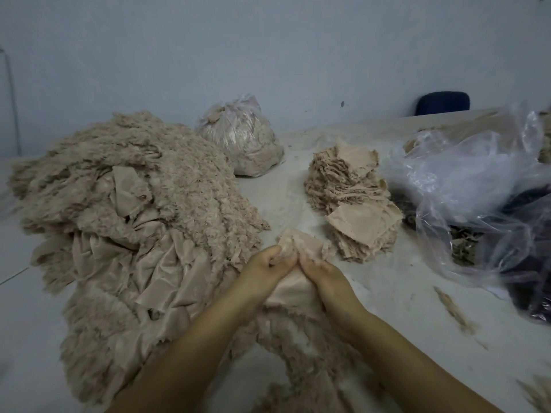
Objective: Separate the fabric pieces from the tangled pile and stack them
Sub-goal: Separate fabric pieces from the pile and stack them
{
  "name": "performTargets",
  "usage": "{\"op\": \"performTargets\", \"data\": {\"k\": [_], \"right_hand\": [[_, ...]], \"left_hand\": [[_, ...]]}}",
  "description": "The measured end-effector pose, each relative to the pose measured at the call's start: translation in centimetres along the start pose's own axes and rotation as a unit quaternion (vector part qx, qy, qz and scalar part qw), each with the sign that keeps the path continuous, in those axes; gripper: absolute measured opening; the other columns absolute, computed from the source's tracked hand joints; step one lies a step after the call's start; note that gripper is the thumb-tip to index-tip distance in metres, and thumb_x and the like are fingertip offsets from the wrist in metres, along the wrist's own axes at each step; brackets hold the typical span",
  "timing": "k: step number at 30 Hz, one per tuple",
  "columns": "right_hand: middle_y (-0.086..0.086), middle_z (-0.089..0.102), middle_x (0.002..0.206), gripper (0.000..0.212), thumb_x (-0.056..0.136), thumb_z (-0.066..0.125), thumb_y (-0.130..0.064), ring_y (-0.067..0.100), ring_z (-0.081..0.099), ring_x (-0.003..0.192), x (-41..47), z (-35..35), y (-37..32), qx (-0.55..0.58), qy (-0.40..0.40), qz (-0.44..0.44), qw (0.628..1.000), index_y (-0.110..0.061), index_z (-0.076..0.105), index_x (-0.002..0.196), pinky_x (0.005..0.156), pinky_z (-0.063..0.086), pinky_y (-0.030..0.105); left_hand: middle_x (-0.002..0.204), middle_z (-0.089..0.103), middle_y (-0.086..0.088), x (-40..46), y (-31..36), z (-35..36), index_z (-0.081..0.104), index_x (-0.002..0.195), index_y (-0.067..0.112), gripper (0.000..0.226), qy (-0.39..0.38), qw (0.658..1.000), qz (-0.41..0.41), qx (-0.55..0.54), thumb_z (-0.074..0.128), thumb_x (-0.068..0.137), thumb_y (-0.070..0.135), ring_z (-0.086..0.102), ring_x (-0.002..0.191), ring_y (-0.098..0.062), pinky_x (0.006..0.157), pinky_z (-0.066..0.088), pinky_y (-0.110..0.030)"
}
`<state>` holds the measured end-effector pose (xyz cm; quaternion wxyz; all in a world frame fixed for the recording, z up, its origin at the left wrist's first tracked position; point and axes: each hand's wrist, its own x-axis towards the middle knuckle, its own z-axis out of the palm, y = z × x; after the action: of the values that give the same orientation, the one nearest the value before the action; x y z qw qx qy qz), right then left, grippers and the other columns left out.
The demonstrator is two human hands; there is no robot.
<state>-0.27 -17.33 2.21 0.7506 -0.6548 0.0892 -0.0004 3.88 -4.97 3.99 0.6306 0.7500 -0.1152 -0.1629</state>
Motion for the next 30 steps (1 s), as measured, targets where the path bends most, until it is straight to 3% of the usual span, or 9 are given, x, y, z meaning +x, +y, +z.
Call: {"op": "performTargets", "data": {"k": [4, 7, 11, 15, 17, 19, 22, 27, 30], "right_hand": [[0.026, 0.068, 0.096, 0.03, 0.097, 0.053, -0.025, 0.029, 0.066, 0.088, 0.5, 1.1, -0.2, -0.009, 0.087, -0.029, 0.996, 0.003, 0.063, 0.099, 0.084, 0.053, 0.04], [0.025, 0.068, 0.085, 0.029, 0.097, 0.053, -0.023, 0.026, 0.06, 0.075, 0.2, 0.8, 0.0, -0.035, 0.083, -0.035, 0.995, 0.0, 0.067, 0.087, 0.069, 0.048, 0.033], [0.03, 0.068, 0.099, 0.042, 0.093, 0.059, -0.034, 0.043, 0.066, 0.089, -0.2, -0.5, -0.1, -0.006, 0.06, 0.021, 0.998, 0.007, 0.068, 0.103, 0.084, 0.052, 0.048], [0.019, 0.068, 0.08, 0.041, 0.088, 0.064, -0.036, 0.028, 0.064, 0.067, -0.1, -1.9, -0.8, 0.05, 0.01, 0.053, 0.997, 0.004, 0.07, 0.098, 0.064, 0.049, 0.032], [0.026, 0.066, 0.088, 0.041, 0.09, 0.062, -0.029, 0.03, 0.062, 0.071, 0.1, -1.9, -0.9, 0.044, -0.018, 0.044, 0.998, 0.009, 0.065, 0.106, 0.062, 0.048, 0.03], [0.031, 0.067, 0.1, 0.038, 0.093, 0.058, -0.028, 0.035, 0.062, 0.083, 0.4, -1.7, -0.9, 0.023, -0.038, 0.031, 0.999, 0.006, 0.068, 0.106, 0.07, 0.048, 0.035], [0.025, 0.07, 0.101, 0.039, 0.095, 0.055, -0.033, 0.033, 0.065, 0.089, 0.5, -1.4, -1.0, -0.039, -0.068, 0.011, 0.997, 0.001, 0.071, 0.103, 0.08, 0.048, 0.038], [-0.011, 0.051, 0.051, 0.044, 0.094, 0.06, -0.024, 0.004, 0.044, 0.048, 0.3, -1.0, -0.7, -0.12, -0.12, -0.002, 0.985, -0.024, 0.056, 0.05, 0.049, 0.036, 0.015], [-0.006, 0.038, 0.051, 0.046, 0.094, 0.06, -0.02, 0.006, 0.035, 0.047, 0.1, -1.5, -0.5, -0.122, -0.119, -0.022, 0.985, -0.023, 0.041, 0.051, 0.049, 0.029, 0.02]], "left_hand": [[0.062, 0.062, 0.008, 0.0, -1.2, 1.4, 0.062, 0.071, 0.018, 0.035, 0.087, 0.993, 0.053, 0.051, 0.045, 0.099, 0.033, 0.056, 0.056, -0.003, 0.053, 0.042, -0.017], [0.064, 0.056, 0.0, 0.7, -1.7, 0.3, 0.056, 0.07, 0.012, 0.037, 0.189, 0.963, 0.092, 0.167, 0.042, 0.099, 0.028, 0.05, 0.06, -0.015, 0.058, 0.036, -0.03], [0.059, 0.046, 0.004, 1.1, -1.8, -1.5, 0.054, 0.068, 0.015, 0.037, 0.291, 0.951, 0.076, 0.069, 0.039, 0.101, 0.024, 0.043, 0.057, -0.013, 0.057, 0.033, -0.028], [0.049, 0.048, 0.004, 0.6, -2.0, -3.2, 0.06, 0.068, 0.012, 0.026, 0.076, 0.987, -0.048, 0.131, 0.058, 0.091, 0.022, 0.04, 0.044, -0.013, 0.046, 0.031, -0.022], [0.074, 0.063, 0.0, -0.1, -0.9, -3.5, 0.068, 0.089, 0.011, 0.01, -0.089, 0.952, -0.095, 0.279, 0.07, 0.081, 0.017, 0.057, 0.064, -0.015, 0.06, 0.047, -0.026], [0.097, 0.066, -0.001, 0.3, -0.1, -3.6, 0.064, 0.106, 0.011, 0.029, -0.139, 0.956, -0.064, 0.25, 0.071, 0.079, 0.007, 0.064, 0.091, -0.017, 0.082, 0.053, -0.032], [0.111, 0.065, 0.004, 0.7, 1.0, -3.4, 0.055, 0.118, 0.021, 0.046, -0.094, 0.995, -0.003, -0.013, 0.071, 0.08, 0.002, 0.063, 0.102, -0.005, 0.083, 0.053, -0.02], [0.07, 0.059, 0.005, 1.4, 1.0, -1.6, 0.062, 0.076, 0.016, 0.023, 0.051, 0.99, 0.119, 0.061, 0.057, 0.089, -0.002, 0.055, 0.062, -0.004, 0.057, 0.043, -0.012], [0.057, 0.041, 0.001, 2.1, 0.6, -2.6, 0.048, 0.068, 0.014, 0.031, 0.201, 0.977, 0.075, -0.006, 0.043, 0.093, -0.004, 0.033, 0.05, -0.013, 0.046, 0.026, -0.024]]}}
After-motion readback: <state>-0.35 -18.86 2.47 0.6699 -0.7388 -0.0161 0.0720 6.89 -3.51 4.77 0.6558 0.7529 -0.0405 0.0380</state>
